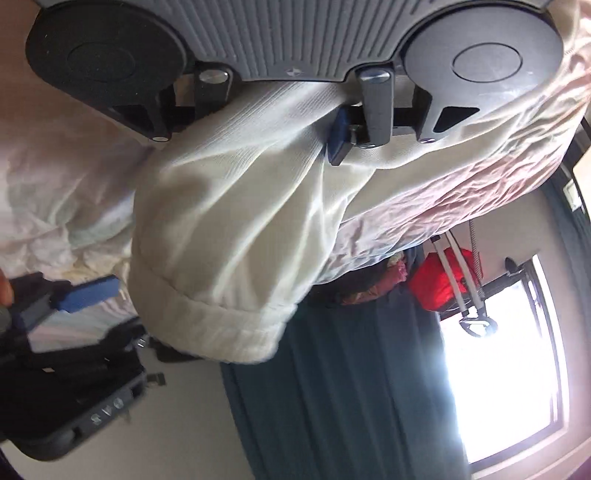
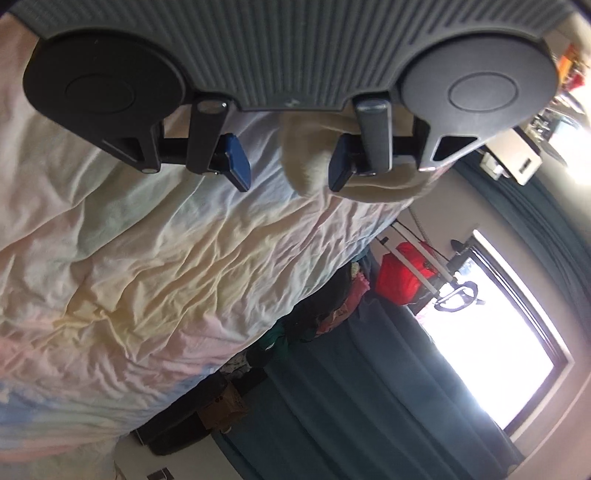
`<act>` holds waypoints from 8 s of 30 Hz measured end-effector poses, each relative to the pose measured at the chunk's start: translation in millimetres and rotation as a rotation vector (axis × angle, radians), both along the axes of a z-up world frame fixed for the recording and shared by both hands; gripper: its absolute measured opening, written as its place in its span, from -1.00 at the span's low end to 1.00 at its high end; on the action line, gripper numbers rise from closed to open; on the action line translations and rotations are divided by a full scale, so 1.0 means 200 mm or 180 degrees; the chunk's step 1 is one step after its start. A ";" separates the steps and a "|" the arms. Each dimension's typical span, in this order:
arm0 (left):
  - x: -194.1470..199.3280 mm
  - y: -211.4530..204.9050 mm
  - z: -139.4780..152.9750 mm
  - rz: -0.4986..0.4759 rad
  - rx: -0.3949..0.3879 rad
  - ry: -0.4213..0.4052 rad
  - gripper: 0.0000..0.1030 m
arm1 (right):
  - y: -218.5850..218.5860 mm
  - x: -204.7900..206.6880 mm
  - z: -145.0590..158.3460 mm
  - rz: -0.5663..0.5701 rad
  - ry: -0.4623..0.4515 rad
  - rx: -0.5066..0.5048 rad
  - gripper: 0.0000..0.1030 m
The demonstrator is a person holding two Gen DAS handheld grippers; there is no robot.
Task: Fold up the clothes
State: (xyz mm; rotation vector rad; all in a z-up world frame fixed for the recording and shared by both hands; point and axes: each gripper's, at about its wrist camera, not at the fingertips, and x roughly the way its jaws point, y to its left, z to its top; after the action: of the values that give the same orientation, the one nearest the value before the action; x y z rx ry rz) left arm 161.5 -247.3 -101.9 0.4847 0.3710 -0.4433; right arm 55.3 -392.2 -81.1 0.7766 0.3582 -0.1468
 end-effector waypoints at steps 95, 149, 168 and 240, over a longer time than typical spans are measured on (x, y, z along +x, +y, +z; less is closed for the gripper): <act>-0.41 1.27 0.01 0.1807 -0.1714 0.1385 0.87 | 0.19 0.06 -0.43 0.0682 0.0245 0.1099 1.00; -0.32 1.46 -0.02 0.1293 -0.3193 0.2176 0.07 | 0.29 0.07 -0.25 0.0731 0.0501 0.0456 -0.18; 0.33 0.51 0.51 0.0640 -0.3125 0.2346 -0.08 | -0.53 0.17 0.38 0.0076 0.0116 0.0644 -0.26; -0.95 0.57 0.74 0.0011 -0.1414 0.0354 0.99 | 0.27 -0.85 0.44 -0.0501 0.0109 -0.2080 0.67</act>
State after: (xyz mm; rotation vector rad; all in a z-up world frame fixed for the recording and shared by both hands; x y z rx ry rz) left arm -27.7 -133.7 46.6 0.0276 0.3674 -0.5335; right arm -115.5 -338.9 7.3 0.1544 0.2570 -0.4026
